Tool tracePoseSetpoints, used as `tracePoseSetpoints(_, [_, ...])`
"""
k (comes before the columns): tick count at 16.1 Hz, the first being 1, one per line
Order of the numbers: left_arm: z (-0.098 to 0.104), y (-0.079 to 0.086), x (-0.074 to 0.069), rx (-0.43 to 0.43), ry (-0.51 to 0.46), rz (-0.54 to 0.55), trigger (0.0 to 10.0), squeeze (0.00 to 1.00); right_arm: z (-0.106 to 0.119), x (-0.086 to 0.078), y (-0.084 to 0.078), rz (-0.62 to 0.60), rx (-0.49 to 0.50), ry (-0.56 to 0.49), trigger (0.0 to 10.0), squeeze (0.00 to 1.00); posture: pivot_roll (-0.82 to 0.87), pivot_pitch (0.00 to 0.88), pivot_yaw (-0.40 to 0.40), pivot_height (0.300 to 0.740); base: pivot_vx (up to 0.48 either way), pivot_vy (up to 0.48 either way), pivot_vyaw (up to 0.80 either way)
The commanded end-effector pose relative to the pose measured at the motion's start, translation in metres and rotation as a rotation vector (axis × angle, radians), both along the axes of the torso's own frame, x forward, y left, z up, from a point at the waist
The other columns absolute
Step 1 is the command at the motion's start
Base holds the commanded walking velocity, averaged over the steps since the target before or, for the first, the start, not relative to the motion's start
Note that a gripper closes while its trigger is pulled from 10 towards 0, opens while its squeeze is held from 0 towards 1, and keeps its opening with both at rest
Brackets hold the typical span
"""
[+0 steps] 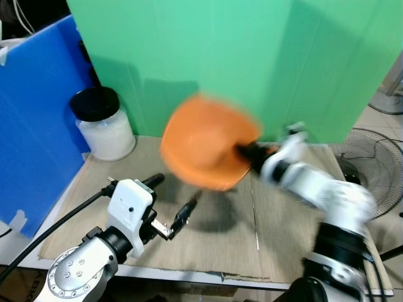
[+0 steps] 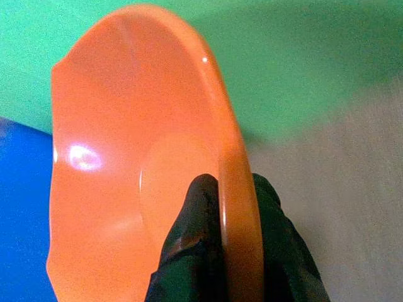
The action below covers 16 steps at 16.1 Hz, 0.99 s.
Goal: Setting the table
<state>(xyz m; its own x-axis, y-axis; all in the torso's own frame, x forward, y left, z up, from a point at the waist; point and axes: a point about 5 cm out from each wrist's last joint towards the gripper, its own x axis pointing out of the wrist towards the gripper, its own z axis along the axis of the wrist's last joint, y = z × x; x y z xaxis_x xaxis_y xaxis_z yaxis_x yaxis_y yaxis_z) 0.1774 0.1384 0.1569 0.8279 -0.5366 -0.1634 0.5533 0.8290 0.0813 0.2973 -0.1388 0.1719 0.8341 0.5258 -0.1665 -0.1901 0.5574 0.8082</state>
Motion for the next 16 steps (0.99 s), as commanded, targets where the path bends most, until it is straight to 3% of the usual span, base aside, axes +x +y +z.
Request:
tracePoseSetpoints(1, [0.000,0.004,0.002,0.016,-0.023,0.051,10.0,0.00,0.029,-0.013,-0.006,0.034,0.016,-0.189,10.0,0.00,0.01,0.000,0.049,0.740,0.000,0.000,0.00])
tracePoseSetpoints(2, [0.000,0.005,0.003,0.019,-0.034,0.068,10.0,0.00,0.033,-0.018,-0.008,0.047,-0.016,-0.231,10.0,0.00,0.01,0.000,0.049,0.740,0.000,0.000,0.00])
tracePoseSetpoints(3, [0.001,0.004,0.008,0.016,-0.065,0.121,10.0,0.00,0.033,-0.030,-0.013,0.024,-0.146,-0.295,10.0,0.00,-0.01,0.000,0.057,0.740,0.000,0.000,-0.73])
tracePoseSetpoints(5, [0.005,0.002,0.016,0.017,-0.132,0.183,10.0,0.00,0.030,-0.037,-0.017,-0.047,-0.267,-0.314,10.0,0.00,-0.02,0.000,0.057,0.740,0.000,0.000,-0.73])
tracePoseSetpoints(8, [0.012,-0.001,0.023,0.006,-0.202,0.234,10.0,0.00,0.032,-0.046,-0.012,-0.063,-0.323,-0.366,10.0,0.00,-0.03,0.000,0.051,0.740,0.000,0.000,-0.75])
tracePoseSetpoints(12, [0.007,0.000,0.015,0.014,-0.198,0.276,10.0,0.00,0.024,-0.054,-0.011,-0.069,-0.360,-0.380,10.0,0.00,-0.02,0.000,0.036,0.740,0.000,0.000,-0.76])
tracePoseSetpoints(16, [0.008,0.003,0.019,0.012,-0.218,0.343,10.0,0.00,0.027,-0.049,-0.014,-0.161,-0.418,-0.423,10.0,0.00,-0.01,0.000,0.022,0.740,0.000,0.000,-0.77])
